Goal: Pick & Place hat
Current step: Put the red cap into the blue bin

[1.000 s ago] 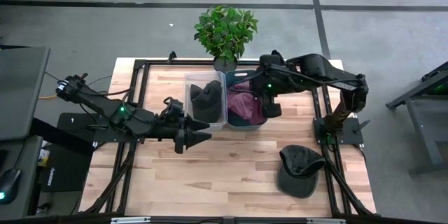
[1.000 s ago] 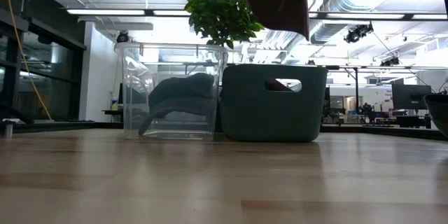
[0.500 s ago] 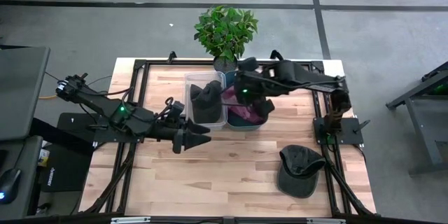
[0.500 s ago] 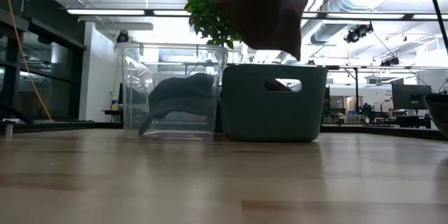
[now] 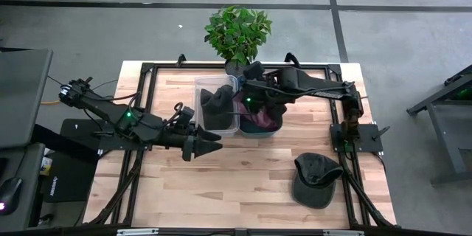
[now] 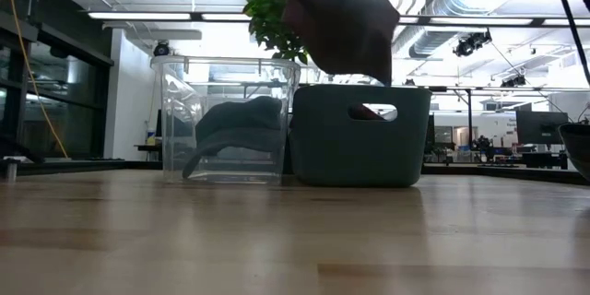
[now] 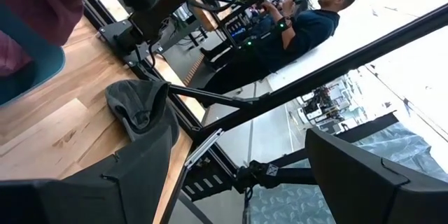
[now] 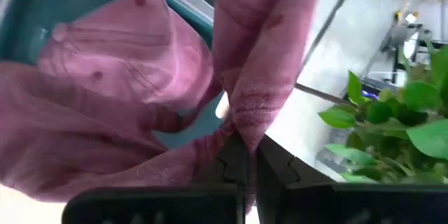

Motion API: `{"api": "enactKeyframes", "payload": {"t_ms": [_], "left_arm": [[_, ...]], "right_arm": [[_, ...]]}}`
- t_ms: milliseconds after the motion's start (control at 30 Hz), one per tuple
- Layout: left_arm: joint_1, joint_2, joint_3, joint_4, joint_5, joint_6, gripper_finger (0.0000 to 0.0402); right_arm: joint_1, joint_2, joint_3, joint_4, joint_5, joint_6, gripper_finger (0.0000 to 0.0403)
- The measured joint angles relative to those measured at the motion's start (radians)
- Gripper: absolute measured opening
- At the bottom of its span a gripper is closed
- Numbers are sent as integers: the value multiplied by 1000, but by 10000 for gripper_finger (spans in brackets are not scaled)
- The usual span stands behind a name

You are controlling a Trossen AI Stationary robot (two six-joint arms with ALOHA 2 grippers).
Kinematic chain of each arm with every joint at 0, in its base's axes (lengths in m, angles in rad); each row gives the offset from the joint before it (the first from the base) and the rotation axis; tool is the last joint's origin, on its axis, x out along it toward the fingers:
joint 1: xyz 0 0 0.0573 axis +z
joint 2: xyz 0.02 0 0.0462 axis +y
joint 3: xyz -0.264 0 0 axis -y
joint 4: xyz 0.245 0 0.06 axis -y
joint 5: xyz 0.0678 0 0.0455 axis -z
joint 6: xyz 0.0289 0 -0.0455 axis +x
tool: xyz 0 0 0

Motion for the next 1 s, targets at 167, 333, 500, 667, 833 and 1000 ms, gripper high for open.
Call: {"api": "enactKeyframes", "payload": {"t_ms": [167,333,500,667,833,1000], "left_arm": [[0,0,0,-5,0,0,311],[0,0,0,-14,-1,0,311],[0,0,0,-30,-2,0,311],[0,0,0,-48,-2,-2,311],[0,1,0,-56,-2,-3,311],[0,1,0,-56,0,-3,311]], "right_arm": [[14,-2,-69,-1,30,-58,0],[20,-4,-224,10,55,-41,0],[25,-5,-369,93,185,-41,0],[58,-5,-459,205,266,-102,0],[111,-5,-496,311,310,-191,0],[157,-6,-507,417,315,-282,0]]}}
